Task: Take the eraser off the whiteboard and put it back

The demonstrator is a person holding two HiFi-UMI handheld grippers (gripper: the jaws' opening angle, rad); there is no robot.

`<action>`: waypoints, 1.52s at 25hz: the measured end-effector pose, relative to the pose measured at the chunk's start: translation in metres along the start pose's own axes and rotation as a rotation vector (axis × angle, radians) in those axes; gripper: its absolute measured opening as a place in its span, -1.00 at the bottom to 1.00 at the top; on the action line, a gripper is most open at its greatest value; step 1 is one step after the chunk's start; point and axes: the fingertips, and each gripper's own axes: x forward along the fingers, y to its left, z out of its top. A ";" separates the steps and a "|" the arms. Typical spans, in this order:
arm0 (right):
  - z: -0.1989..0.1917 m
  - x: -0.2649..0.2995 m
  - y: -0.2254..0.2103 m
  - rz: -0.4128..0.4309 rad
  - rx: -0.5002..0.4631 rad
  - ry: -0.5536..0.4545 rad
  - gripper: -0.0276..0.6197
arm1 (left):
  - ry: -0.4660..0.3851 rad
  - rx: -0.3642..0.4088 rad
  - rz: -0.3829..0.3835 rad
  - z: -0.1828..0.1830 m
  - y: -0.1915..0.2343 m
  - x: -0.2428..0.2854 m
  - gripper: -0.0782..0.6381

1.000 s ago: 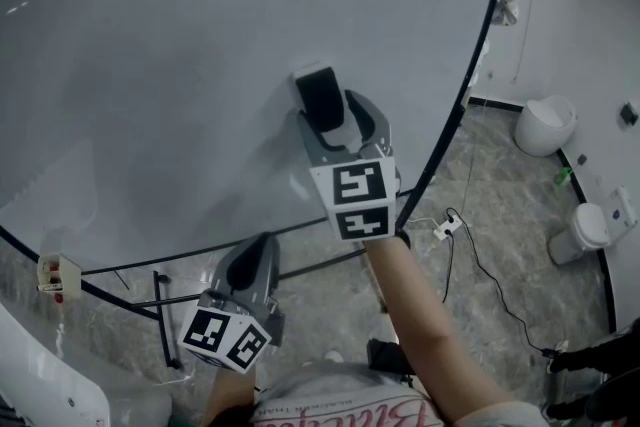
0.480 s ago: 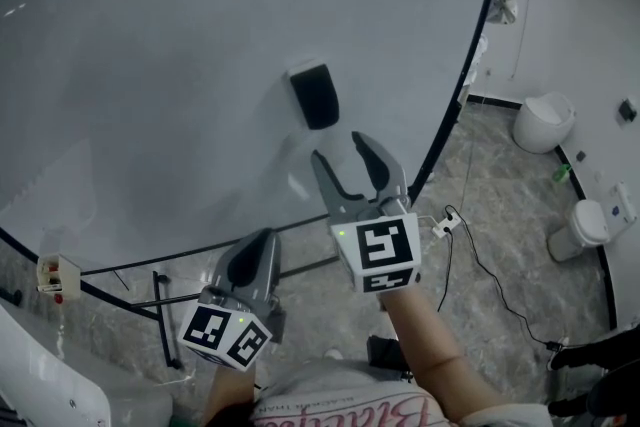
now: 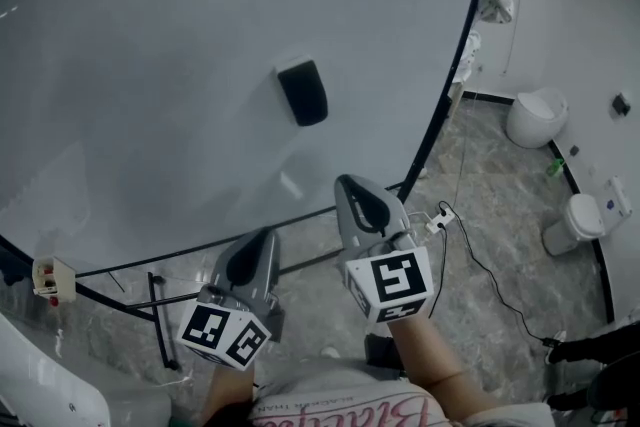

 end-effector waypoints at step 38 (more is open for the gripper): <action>-0.019 -0.073 0.021 0.170 0.348 -0.062 -0.91 | -0.026 -0.001 -0.019 0.001 -0.022 -0.012 -0.79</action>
